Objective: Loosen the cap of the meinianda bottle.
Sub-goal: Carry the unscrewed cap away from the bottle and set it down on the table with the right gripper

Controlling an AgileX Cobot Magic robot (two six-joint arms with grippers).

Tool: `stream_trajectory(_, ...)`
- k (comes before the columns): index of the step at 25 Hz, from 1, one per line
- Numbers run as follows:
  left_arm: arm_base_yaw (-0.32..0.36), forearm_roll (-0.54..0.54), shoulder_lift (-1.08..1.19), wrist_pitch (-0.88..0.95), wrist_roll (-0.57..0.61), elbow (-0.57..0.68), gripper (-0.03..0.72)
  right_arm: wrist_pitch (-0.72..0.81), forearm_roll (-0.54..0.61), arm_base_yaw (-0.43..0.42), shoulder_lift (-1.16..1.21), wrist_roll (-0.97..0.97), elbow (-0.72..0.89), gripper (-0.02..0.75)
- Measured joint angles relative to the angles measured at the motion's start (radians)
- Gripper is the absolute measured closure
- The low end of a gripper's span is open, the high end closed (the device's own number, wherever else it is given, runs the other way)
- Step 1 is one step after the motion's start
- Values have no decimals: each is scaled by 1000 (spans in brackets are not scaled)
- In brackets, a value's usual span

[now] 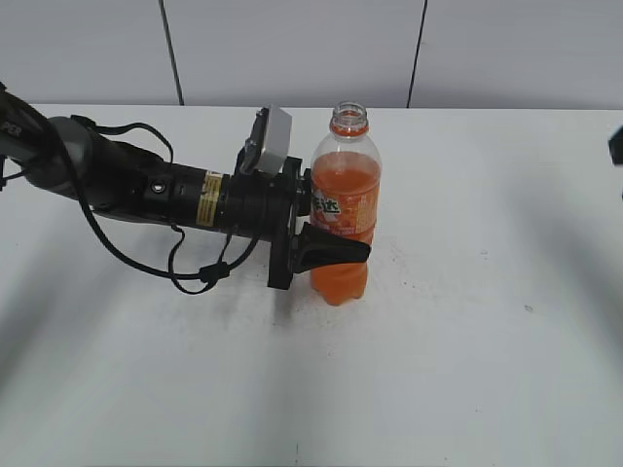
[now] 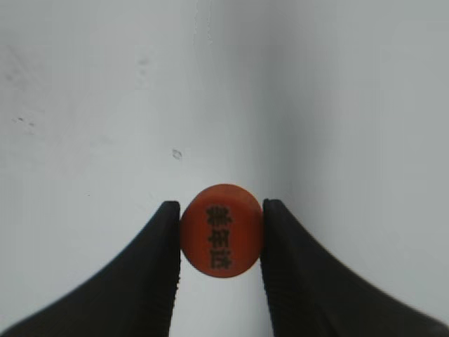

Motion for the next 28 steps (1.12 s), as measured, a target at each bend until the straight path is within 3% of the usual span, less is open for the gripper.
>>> stream_trajectory(5,0,0,0,1,-7,0,272,-199,47,-126,11,2,272,468)
stream_trajectory(8,0,0,0,1,-7,0,272,-295,47,-156,64,0,347,468)
stream_trajectory(15,0,0,0,1,-8,0,272,-466,61,-162,238,-21,361,468)
stream_trajectory(22,0,0,0,3,-10,0,272,-498,63,-162,321,-21,318,465)
stream_trajectory(28,0,0,0,4,-10,0,272,-500,67,-162,322,-21,289,343)
